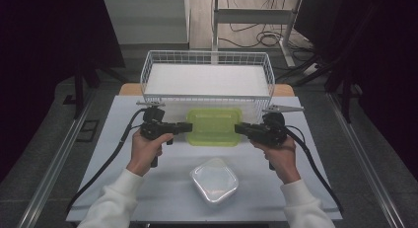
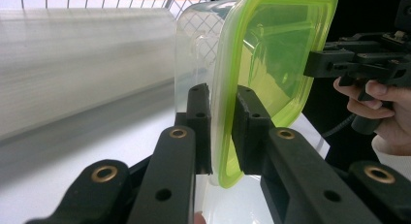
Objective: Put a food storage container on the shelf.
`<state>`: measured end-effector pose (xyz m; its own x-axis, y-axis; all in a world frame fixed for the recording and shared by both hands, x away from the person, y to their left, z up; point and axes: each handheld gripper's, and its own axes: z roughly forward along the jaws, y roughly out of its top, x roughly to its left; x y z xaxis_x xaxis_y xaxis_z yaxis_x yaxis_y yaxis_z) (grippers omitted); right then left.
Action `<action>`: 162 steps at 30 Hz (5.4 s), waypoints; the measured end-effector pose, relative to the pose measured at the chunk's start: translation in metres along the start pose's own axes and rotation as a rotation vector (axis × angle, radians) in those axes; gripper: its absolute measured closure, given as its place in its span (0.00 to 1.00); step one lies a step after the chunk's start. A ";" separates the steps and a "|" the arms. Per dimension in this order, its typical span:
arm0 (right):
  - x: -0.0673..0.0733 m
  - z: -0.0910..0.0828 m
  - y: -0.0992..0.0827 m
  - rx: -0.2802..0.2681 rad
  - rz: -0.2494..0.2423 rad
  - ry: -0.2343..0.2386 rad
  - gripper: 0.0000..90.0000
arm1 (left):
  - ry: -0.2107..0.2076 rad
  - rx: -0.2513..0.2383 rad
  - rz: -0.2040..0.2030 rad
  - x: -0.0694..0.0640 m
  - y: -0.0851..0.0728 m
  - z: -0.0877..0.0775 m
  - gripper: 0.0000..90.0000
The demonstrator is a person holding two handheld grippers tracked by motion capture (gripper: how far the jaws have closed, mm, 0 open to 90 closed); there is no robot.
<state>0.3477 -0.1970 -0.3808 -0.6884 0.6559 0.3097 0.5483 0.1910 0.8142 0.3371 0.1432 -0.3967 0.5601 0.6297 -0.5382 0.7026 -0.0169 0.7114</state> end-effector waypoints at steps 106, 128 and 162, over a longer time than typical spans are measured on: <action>-0.078 0.064 0.144 -0.011 0.319 0.037 0.82 | -0.010 0.028 -0.262 0.071 0.165 0.019 0.87; -0.083 0.072 0.142 -0.062 0.418 0.014 0.61 | 0.035 -0.037 -0.267 0.073 0.165 0.026 0.46; -0.028 -0.044 0.046 -0.074 -0.014 -0.062 0.30 | 0.120 -0.076 0.164 0.002 0.048 -0.068 0.34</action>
<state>0.3712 -0.2387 -0.3304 -0.6638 0.6981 0.2684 0.5005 0.1480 0.8530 0.3421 0.1966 -0.3327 0.6052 0.7111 -0.3578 0.5683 -0.0712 0.8197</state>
